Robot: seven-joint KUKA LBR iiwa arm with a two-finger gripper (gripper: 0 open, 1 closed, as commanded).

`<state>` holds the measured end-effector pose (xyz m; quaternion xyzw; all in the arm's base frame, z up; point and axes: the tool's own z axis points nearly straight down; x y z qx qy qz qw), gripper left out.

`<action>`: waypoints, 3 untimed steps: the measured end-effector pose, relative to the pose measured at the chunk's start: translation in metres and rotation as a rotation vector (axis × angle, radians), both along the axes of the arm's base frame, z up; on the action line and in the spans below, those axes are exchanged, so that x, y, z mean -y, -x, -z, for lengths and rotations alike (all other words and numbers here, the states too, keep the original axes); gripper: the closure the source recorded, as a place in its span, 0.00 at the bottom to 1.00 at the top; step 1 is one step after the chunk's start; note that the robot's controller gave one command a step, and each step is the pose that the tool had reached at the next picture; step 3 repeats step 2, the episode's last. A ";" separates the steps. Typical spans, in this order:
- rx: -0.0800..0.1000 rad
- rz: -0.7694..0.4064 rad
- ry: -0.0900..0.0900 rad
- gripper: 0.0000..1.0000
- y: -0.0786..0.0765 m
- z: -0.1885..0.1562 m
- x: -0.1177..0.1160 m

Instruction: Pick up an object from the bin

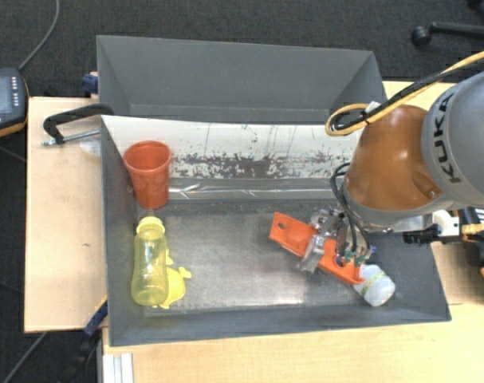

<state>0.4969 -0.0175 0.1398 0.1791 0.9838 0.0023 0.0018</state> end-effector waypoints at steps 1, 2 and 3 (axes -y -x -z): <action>0.002 0.000 0.000 1.00 0.000 -0.018 0.000; 0.005 -0.001 0.000 1.00 -0.001 -0.035 0.000; 0.005 -0.001 0.000 1.00 -0.001 -0.035 0.000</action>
Offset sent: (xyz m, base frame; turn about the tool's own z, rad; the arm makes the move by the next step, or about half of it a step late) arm 0.0001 0.0001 0.0227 0.0000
